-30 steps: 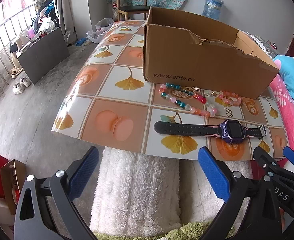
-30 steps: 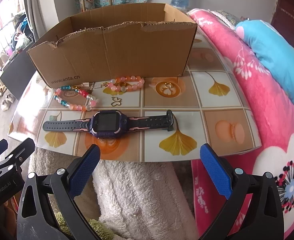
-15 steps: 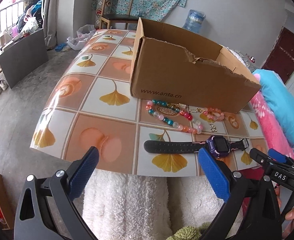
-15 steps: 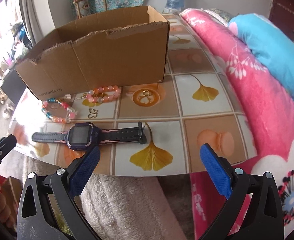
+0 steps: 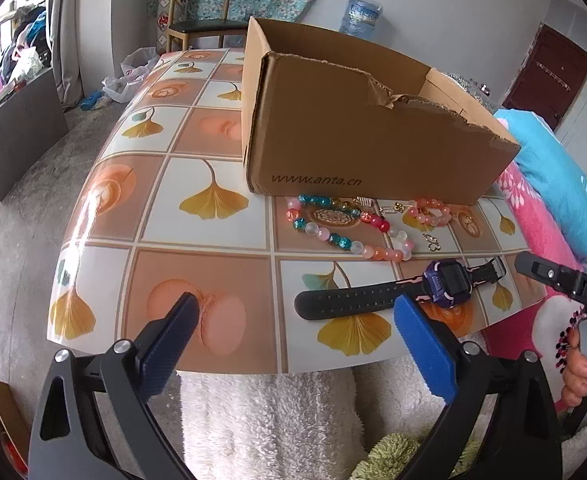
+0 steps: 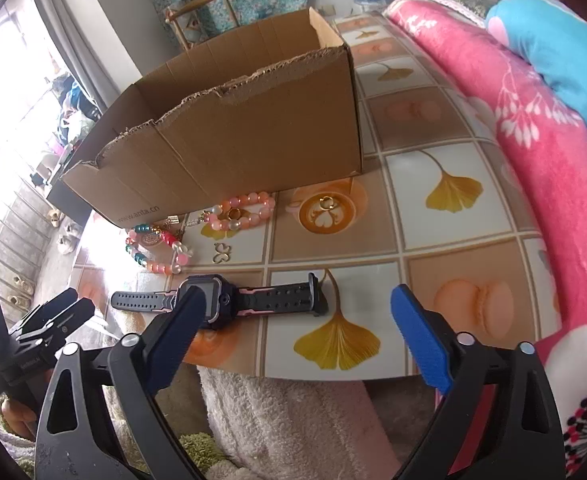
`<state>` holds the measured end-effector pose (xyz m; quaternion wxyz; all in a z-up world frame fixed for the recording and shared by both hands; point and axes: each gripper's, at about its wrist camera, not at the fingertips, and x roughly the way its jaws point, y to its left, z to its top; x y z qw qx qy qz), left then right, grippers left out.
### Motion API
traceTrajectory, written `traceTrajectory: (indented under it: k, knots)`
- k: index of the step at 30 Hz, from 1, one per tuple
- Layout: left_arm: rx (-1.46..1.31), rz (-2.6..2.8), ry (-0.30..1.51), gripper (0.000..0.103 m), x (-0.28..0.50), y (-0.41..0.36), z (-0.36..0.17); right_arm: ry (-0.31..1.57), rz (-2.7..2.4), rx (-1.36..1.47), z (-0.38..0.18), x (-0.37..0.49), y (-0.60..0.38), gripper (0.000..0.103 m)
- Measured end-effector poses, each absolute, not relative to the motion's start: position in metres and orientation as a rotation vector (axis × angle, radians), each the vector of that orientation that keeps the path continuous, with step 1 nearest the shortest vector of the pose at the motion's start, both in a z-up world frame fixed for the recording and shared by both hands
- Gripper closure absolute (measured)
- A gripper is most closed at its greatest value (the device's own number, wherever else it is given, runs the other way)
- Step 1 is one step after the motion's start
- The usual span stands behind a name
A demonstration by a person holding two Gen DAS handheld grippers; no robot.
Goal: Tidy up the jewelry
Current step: 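Move the right gripper to the black smartwatch strap and close on it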
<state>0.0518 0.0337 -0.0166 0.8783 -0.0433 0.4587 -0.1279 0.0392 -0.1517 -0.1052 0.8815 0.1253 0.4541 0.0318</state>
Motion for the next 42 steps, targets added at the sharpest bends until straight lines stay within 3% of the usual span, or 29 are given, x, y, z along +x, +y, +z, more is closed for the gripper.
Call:
traceTrajectory:
  k: [11,12,17,42]
  knots:
    - [-0.043,-0.326,1.037,0.046,0.061,0.022,-0.029,1.015,0.056,0.295,-0.123,0.056,-0.157,0.065]
    - [-0.049,-0.324,1.049,0.049,0.063,0.022,-0.031,1.023,0.057,0.296,-0.125,0.057,-0.157,0.073]
    - [-0.067,-0.316,1.071,0.054,0.068,0.023,-0.034,1.045,0.063,0.272,-0.133,0.061,-0.155,0.090]
    - [-0.348,-0.427,1.000,0.060,0.065,0.023,-0.013,1.016,0.100,0.227,-0.138,0.056,-0.159,0.091]
